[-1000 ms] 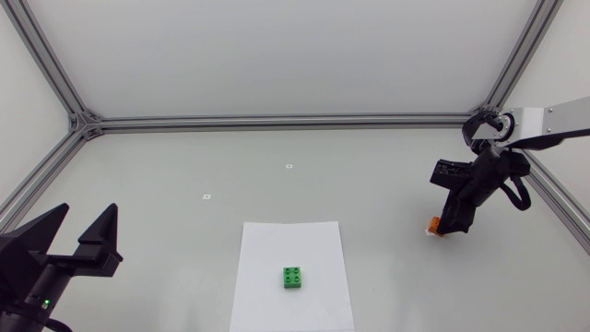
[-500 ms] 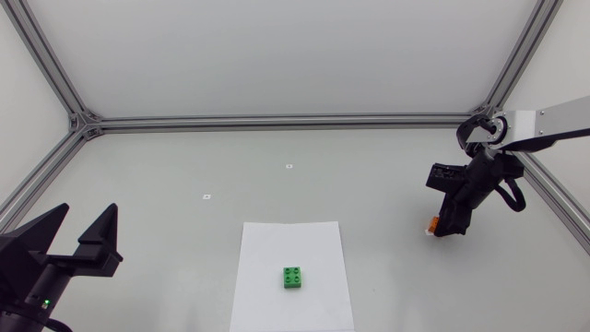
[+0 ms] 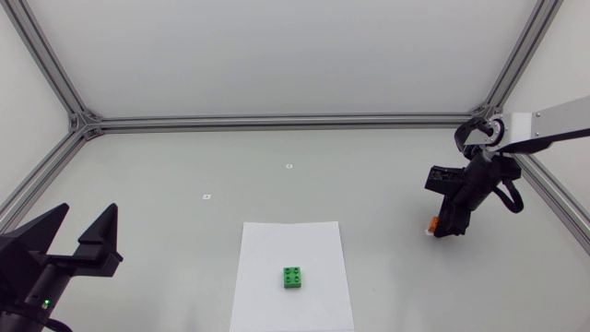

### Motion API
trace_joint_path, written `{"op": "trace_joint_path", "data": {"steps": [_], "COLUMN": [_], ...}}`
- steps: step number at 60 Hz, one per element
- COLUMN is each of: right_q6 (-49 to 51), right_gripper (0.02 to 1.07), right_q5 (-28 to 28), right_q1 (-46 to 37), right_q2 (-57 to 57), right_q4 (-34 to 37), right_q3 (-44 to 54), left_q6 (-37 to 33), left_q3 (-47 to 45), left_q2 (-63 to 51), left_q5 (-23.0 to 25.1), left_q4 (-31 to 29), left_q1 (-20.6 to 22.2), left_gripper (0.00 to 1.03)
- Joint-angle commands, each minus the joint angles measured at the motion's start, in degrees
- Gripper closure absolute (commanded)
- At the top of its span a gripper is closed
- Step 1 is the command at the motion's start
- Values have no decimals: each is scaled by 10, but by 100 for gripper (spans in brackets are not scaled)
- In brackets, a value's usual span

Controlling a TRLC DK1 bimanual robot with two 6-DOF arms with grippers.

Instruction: Pick up the orange 2x2 brick with the right arm and stack it on top of the green 2x2 brick in the center

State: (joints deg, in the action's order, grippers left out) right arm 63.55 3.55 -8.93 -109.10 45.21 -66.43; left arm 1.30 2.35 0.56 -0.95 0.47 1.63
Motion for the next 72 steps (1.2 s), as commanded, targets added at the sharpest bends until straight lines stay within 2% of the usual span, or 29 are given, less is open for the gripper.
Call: {"op": "trace_joint_path", "data": {"steps": [1,40,45,52,56,57,60,72], "right_q6": [21,23,25,25,25,25,25,25], "right_gripper": [46,50,59,78,80,84,88,88], "right_q5": [-2,-3,-2,14,14,14,16,9], "right_q1": [3,5,2,-2,-3,-4,-4,15], "right_q2": [-12,-16,-16,-21,-24,-23,-23,34], "right_q4": [7,12,15,36,45,46,55,64], "right_q3": [-11,-17,-19,-41,-46,-47,-52,-23], "left_q6": [-3,-3,-3,-3,-3,-3,-3,-3], "left_q3": [-23,-23,-23,-23,-23,-23,-23,-23], "left_q2": [3,3,3,3,3,3,3,3], "left_q5": [2,2,2,2,2,2,2,2], "left_q4": [-6,-6,-6,-6,-6,-6,-6,-6], "left_q1": [0,0,0,0,0,0,0,0], "left_gripper": [4,4,4,4,4,4,4,4]}}
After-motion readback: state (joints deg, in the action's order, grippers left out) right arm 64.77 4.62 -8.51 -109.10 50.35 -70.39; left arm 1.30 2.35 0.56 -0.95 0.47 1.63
